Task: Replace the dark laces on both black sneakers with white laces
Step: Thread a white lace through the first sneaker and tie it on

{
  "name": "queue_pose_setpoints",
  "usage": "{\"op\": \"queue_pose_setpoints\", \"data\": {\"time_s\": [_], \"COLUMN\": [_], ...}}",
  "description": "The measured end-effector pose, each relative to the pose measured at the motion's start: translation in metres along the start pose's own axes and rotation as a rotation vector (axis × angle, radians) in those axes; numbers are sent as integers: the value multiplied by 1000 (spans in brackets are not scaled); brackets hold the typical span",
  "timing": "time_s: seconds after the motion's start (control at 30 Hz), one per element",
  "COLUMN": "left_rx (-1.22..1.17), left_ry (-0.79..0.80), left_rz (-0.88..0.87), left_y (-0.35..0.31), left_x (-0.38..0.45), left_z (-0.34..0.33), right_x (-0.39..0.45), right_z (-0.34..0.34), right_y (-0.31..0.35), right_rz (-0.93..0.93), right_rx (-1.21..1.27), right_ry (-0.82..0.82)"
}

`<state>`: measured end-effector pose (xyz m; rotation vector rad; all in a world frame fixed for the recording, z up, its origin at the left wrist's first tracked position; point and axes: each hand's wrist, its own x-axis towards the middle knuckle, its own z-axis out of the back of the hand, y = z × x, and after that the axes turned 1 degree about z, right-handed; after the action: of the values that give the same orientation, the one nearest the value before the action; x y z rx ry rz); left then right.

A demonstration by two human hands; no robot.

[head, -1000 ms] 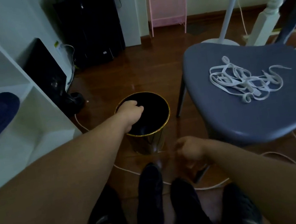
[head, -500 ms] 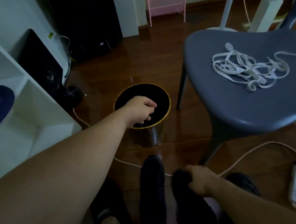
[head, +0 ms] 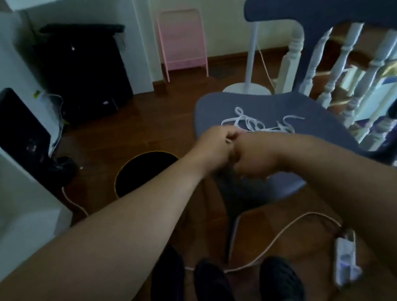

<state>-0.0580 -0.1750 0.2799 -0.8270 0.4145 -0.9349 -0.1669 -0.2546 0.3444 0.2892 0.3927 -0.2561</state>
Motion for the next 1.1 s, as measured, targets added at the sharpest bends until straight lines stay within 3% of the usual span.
{"op": "queue_pose_setpoints", "data": {"time_s": [0.1, 0.17, 0.23, 0.3, 0.4, 0.47, 0.6, 0.87, 1.0, 1.1], "left_rx": [388, 465, 483, 533, 579, 454, -225, -858, -966, -868], "left_ry": [-26, -120, -157, -139, -94, -131, -257, -756, -815, -745], "left_rz": [-41, 7, 37, 46, 20, 49, 169, -17, 6, 12], "left_y": [-4, -9, -14, -18, -20, -18, -28, -59, -61, -63], "left_x": [-2, -1, -2, -5, -12, -17, -39, -110, -127, -127], "left_z": [-29, -36, -39, -41, -41, -40, -21, 107, 124, 116], "right_x": [-13, -12, -7, -3, 7, 11, 16, 26, 27, 19], "right_z": [-3, -13, -21, -27, -37, -39, -41, -39, -37, -24], "right_y": [-54, -73, -82, -81, -80, -79, -82, -100, -95, -57], "right_rz": [-124, -132, -69, -15, -44, -77, -92, -236, -338, -228], "right_rx": [253, 328, 344, 300, 214, 200, 196, 218, 238, 327], "right_ry": [-372, -482, -474, -350, -250, -278, -360, -413, -476, -644]}}
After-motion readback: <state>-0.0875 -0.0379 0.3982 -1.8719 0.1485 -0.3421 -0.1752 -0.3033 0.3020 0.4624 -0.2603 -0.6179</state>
